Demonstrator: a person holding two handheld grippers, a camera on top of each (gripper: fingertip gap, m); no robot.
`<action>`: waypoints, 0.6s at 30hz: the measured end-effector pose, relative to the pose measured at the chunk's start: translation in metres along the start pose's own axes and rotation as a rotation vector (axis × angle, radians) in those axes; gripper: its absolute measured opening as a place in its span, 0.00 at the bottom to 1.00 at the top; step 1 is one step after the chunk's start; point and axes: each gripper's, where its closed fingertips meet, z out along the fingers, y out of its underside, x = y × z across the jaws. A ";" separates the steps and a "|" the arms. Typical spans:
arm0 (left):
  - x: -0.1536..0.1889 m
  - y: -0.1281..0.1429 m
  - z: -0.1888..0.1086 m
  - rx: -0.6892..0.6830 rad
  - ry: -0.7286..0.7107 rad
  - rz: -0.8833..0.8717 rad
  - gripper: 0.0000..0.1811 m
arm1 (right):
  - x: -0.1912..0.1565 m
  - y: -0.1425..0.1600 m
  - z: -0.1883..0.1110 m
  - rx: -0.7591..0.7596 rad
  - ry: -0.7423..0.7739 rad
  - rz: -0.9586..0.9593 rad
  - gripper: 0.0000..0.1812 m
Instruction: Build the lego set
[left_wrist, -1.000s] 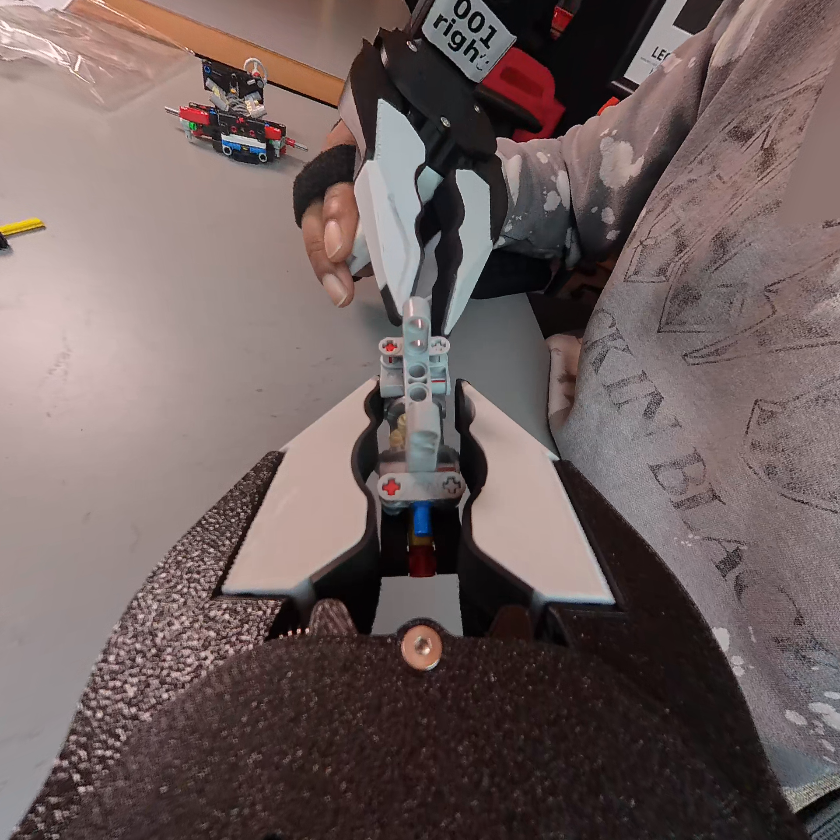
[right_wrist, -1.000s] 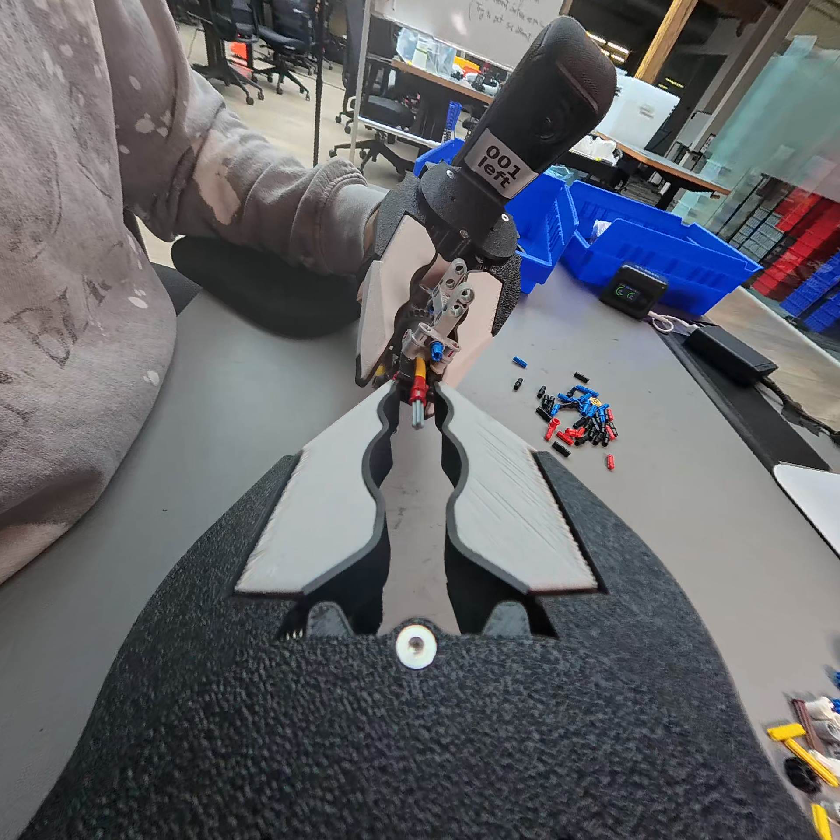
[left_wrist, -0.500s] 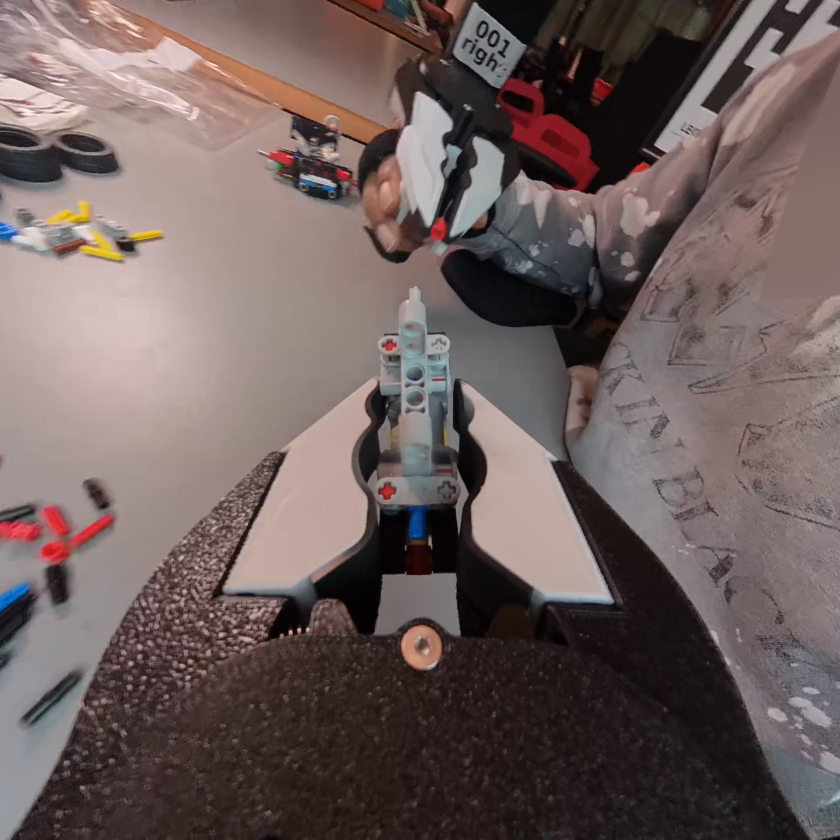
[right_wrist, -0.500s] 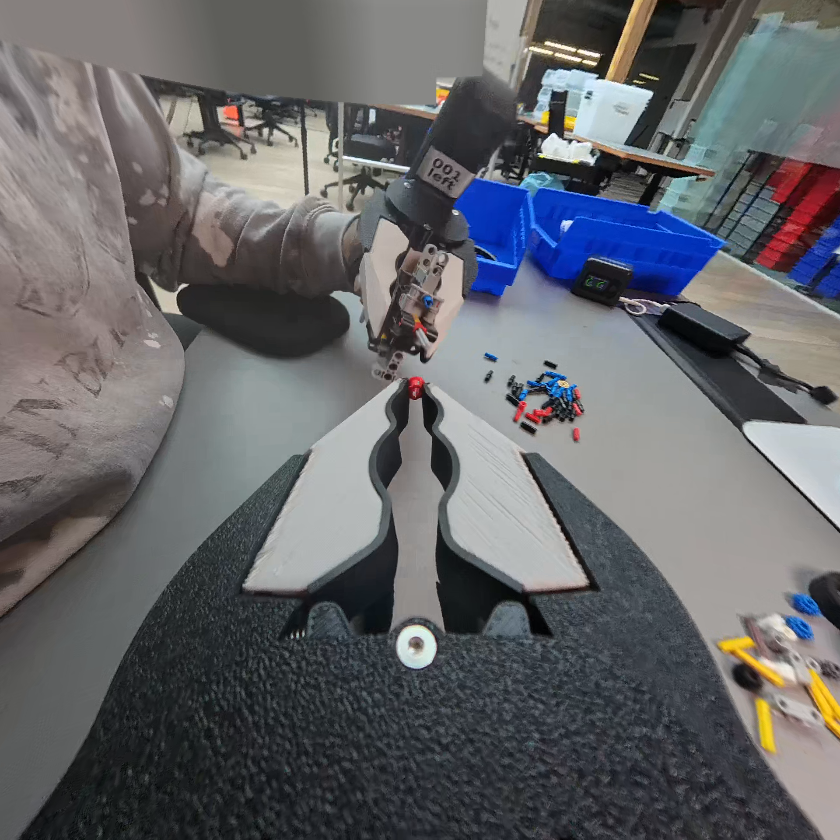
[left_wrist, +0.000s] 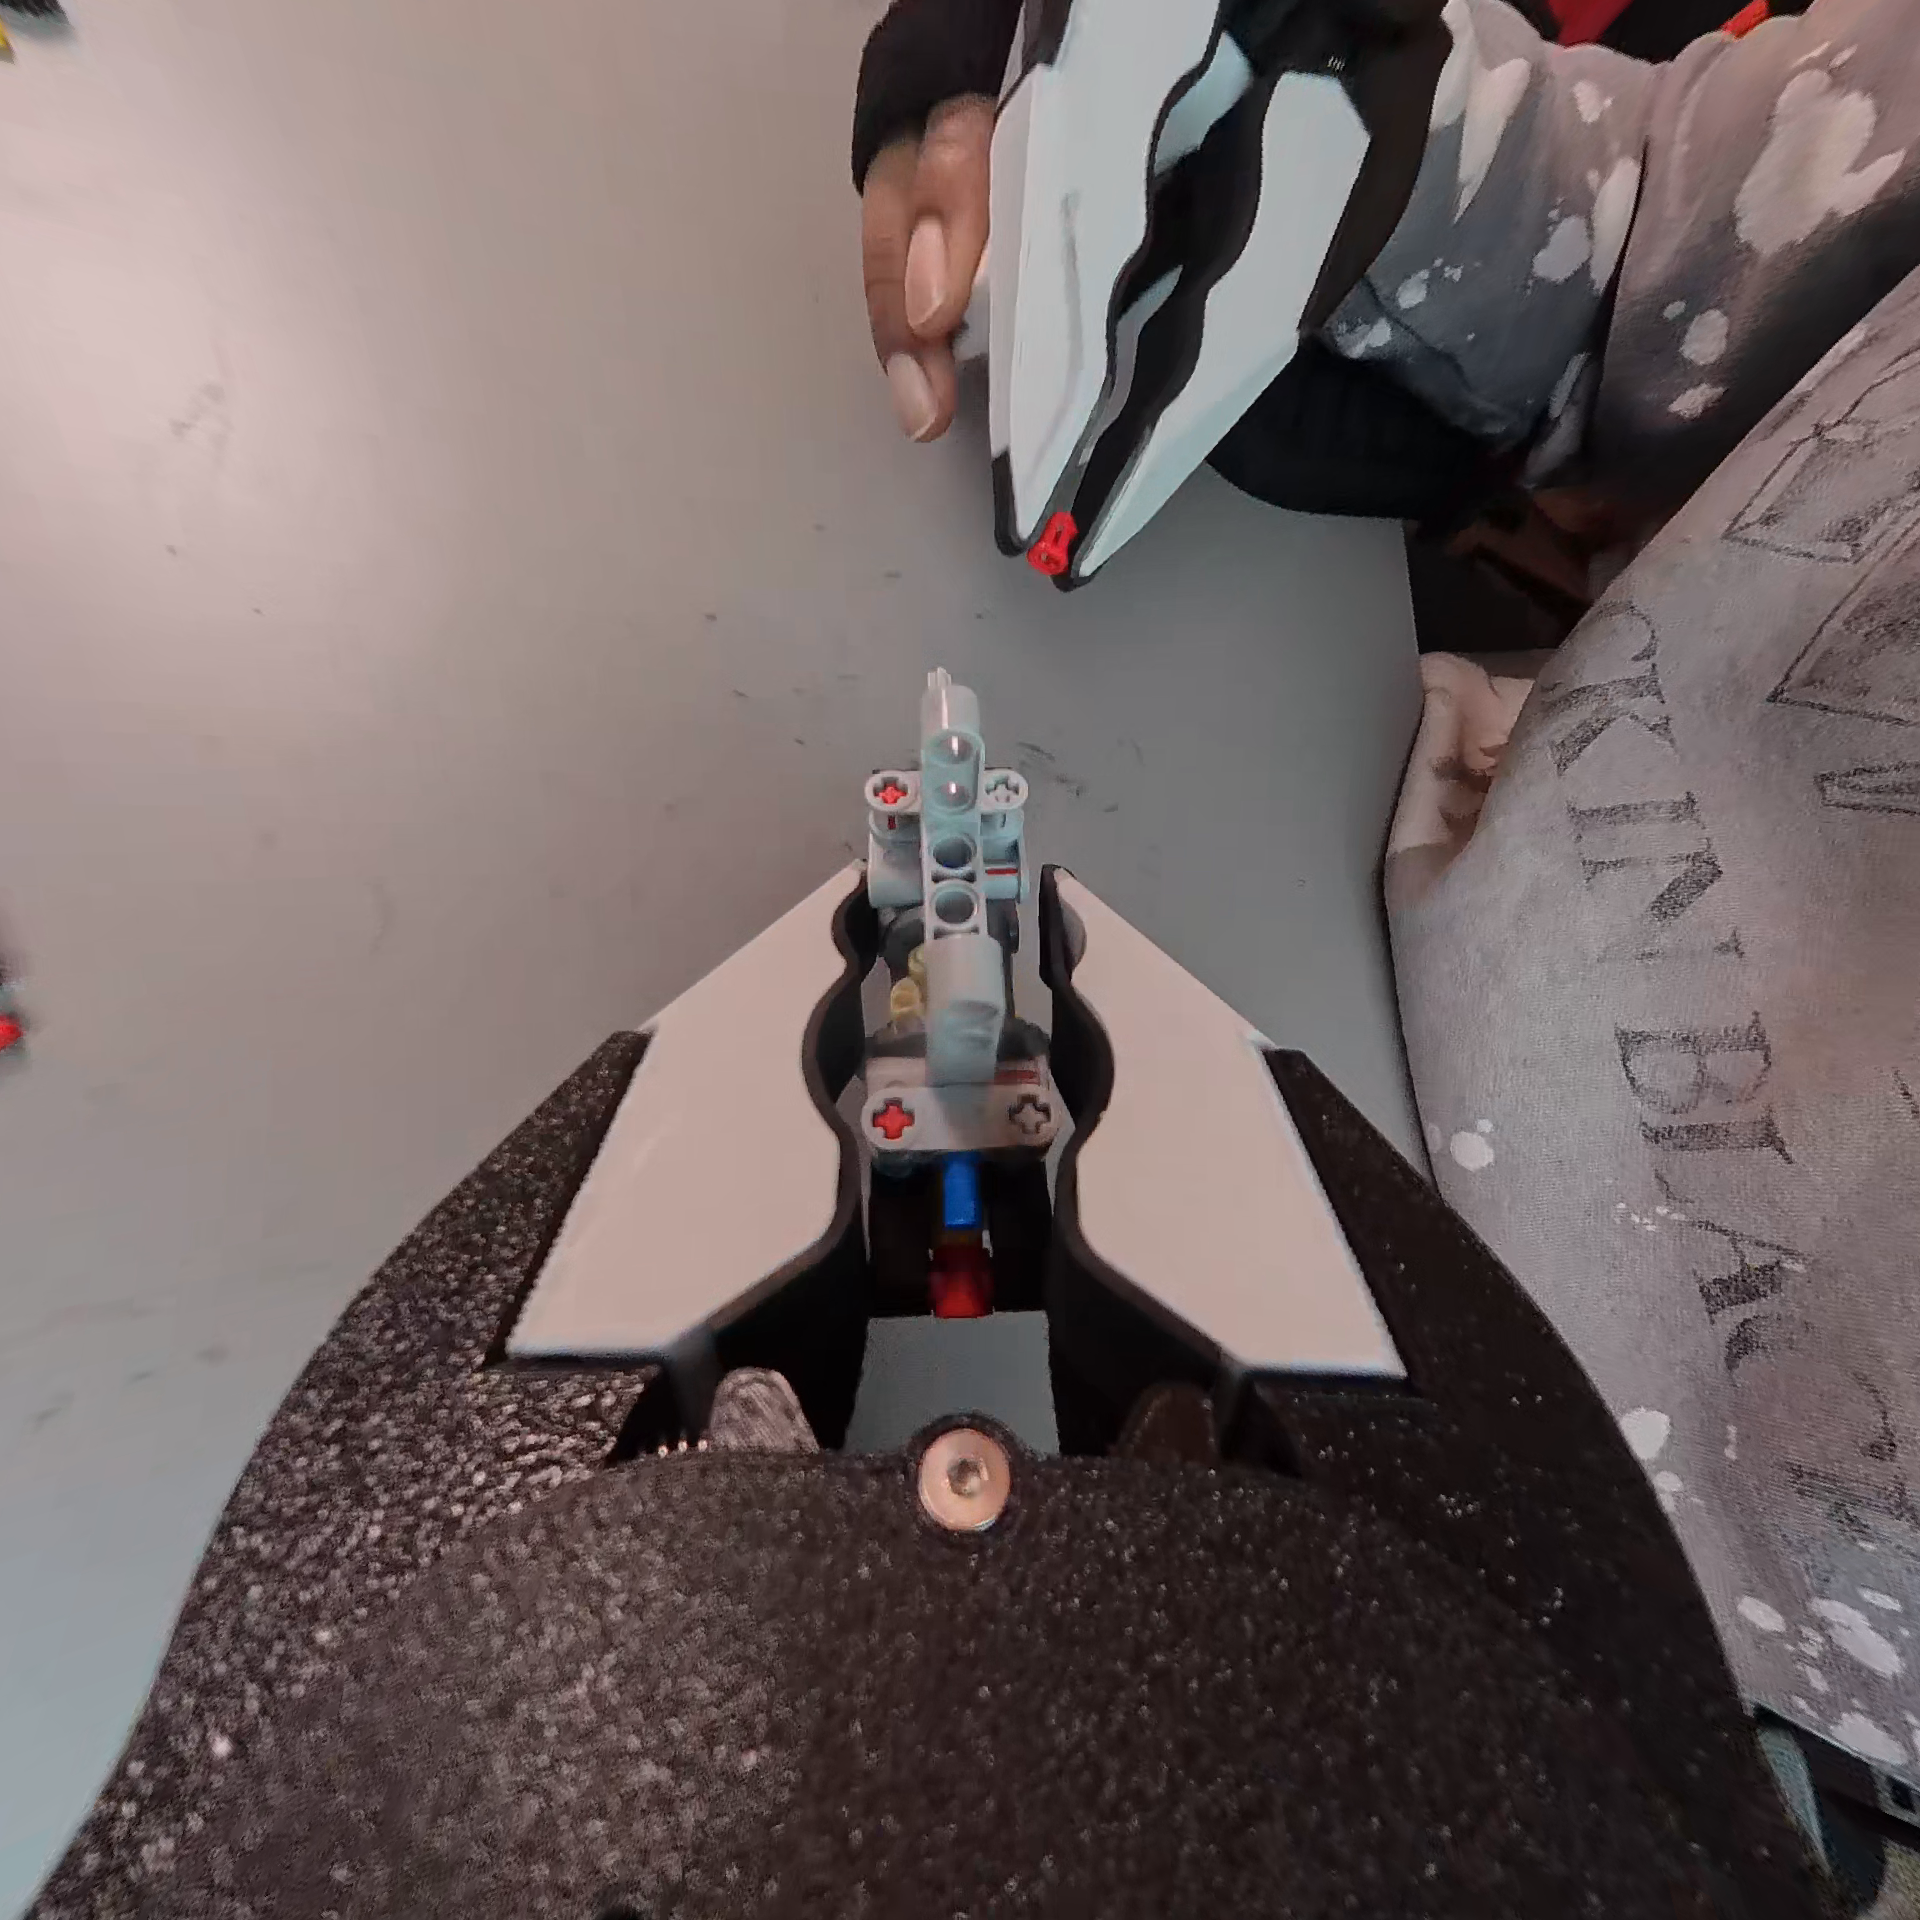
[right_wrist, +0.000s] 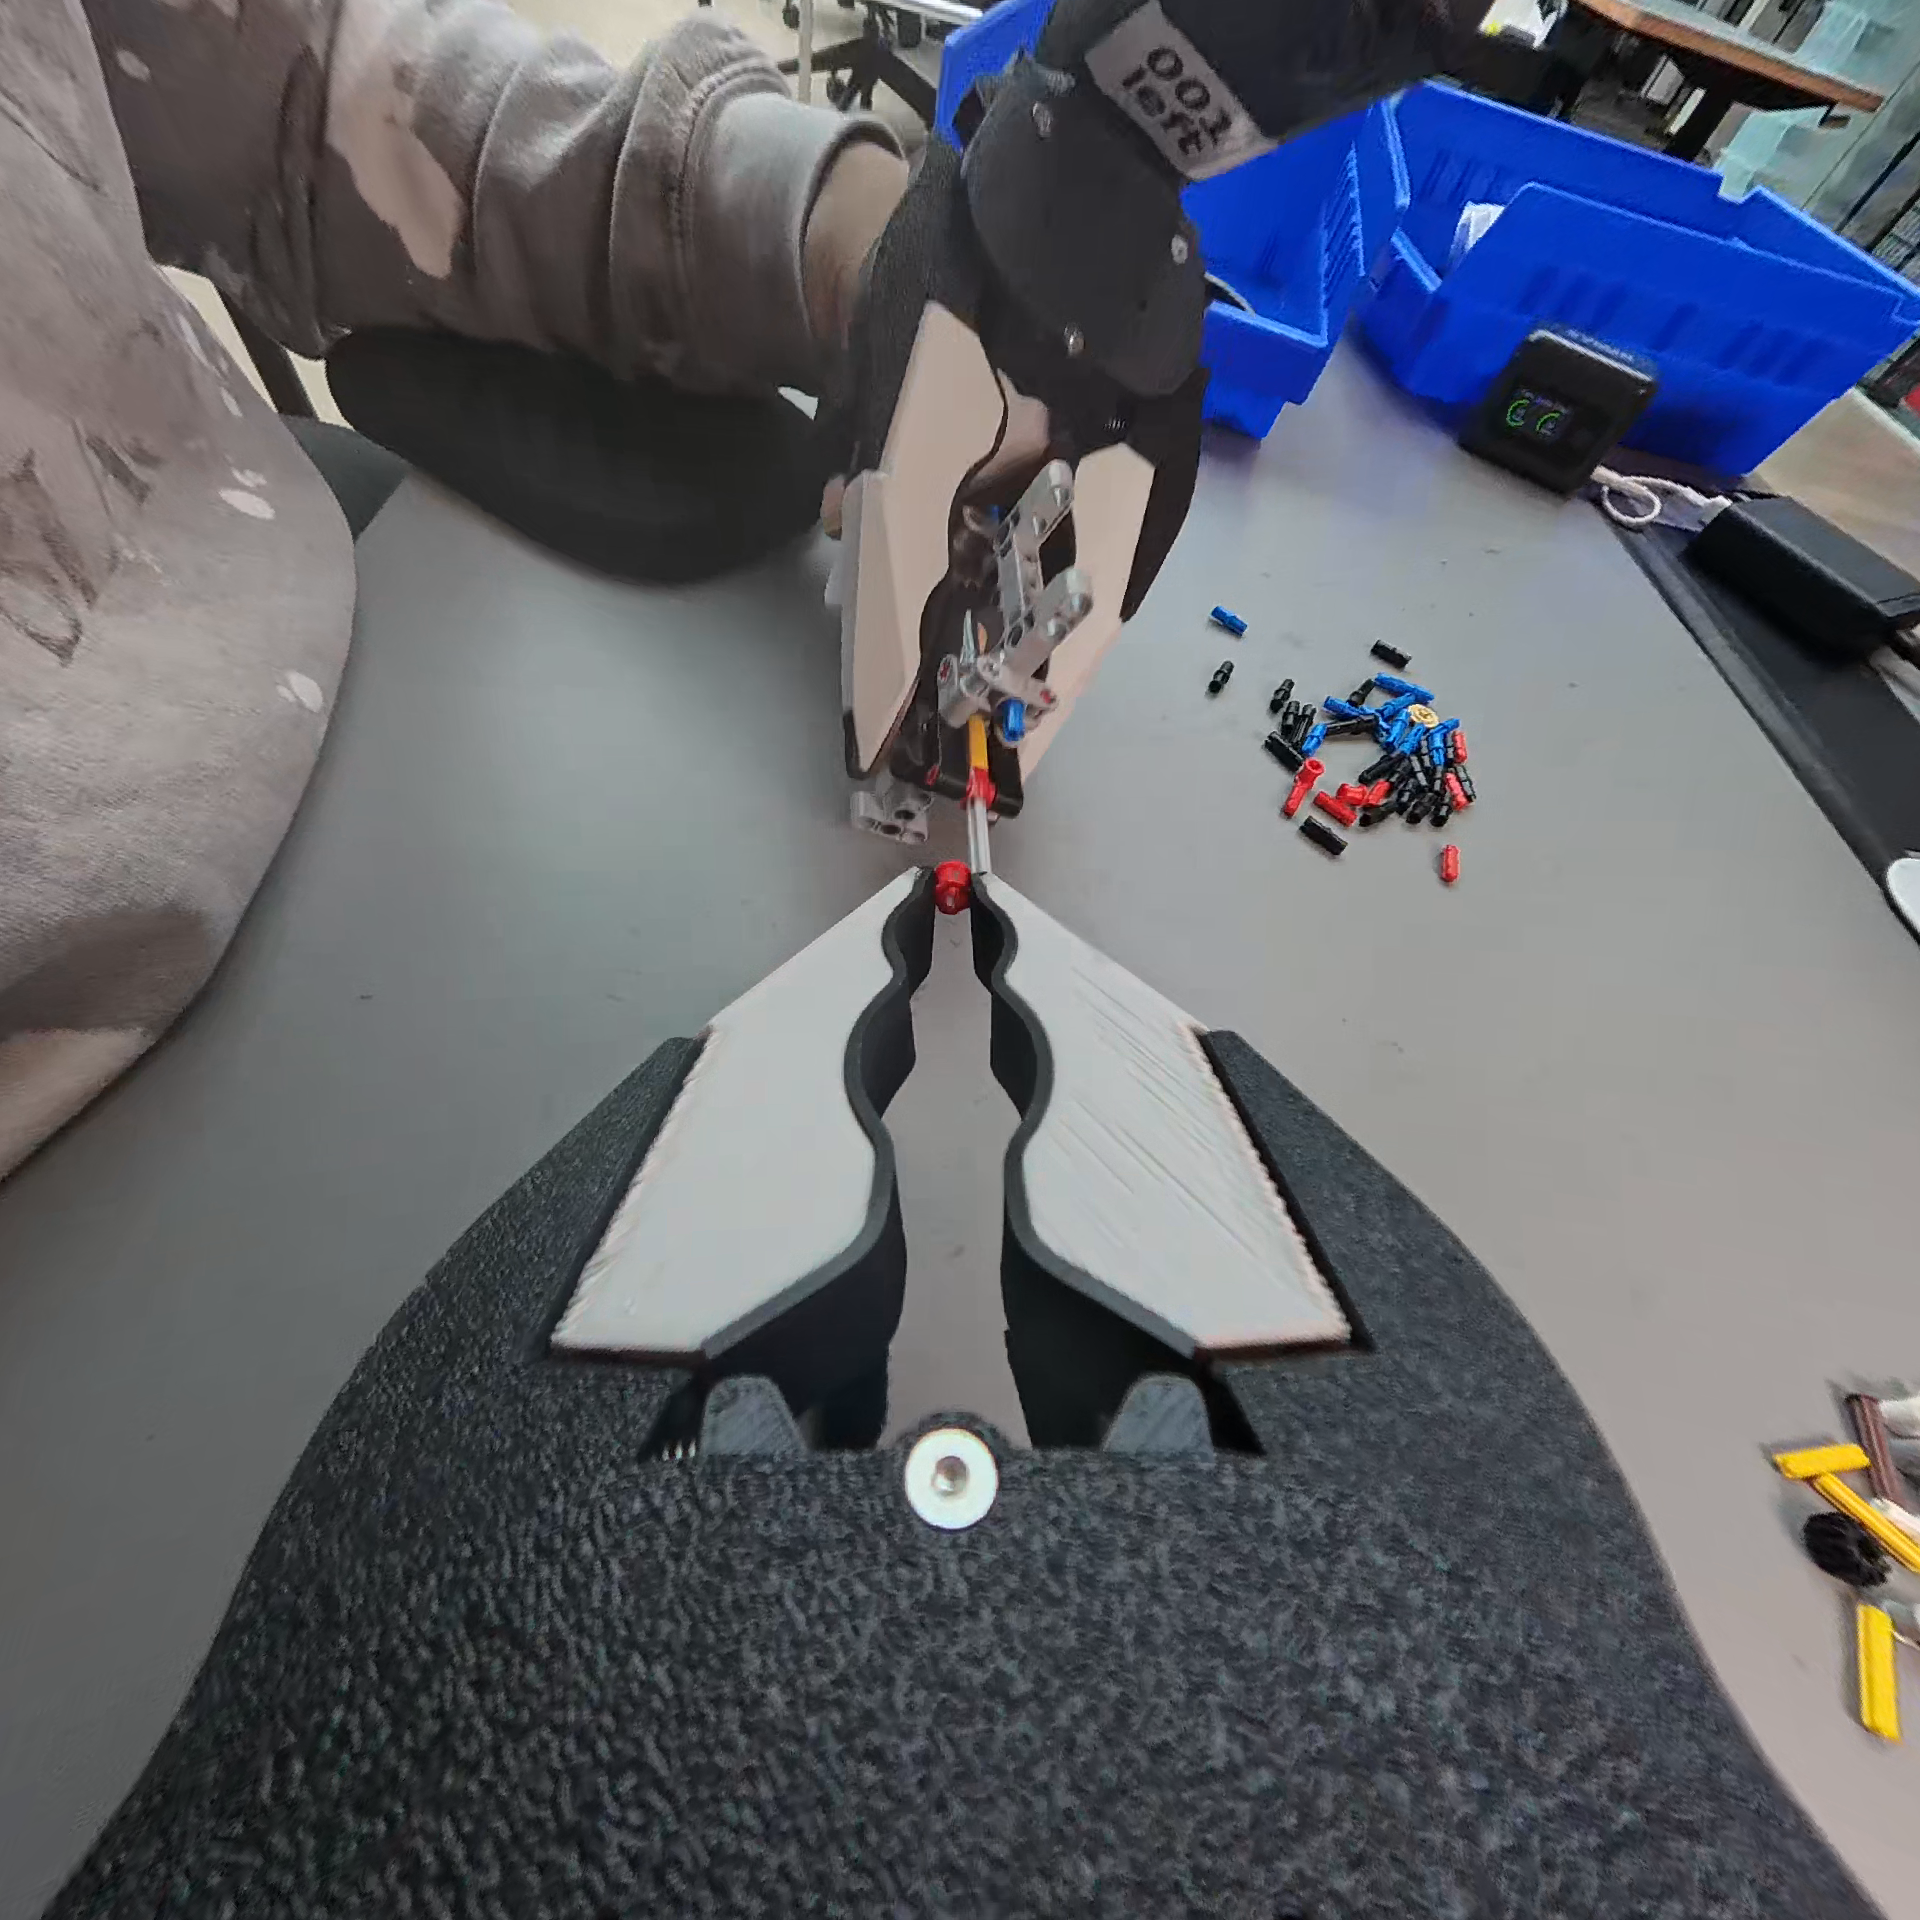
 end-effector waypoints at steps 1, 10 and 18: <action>0.002 0.004 0.003 -0.021 0.016 -0.018 0.17 | 0.000 -0.003 0.000 0.015 0.001 0.005 0.03; 0.000 0.013 0.014 -0.078 0.015 -0.084 0.20 | 0.000 -0.013 0.009 0.062 0.035 -0.018 0.03; 0.000 0.008 0.012 -0.055 0.016 -0.077 0.16 | 0.049 -0.008 0.026 0.005 0.220 0.098 0.03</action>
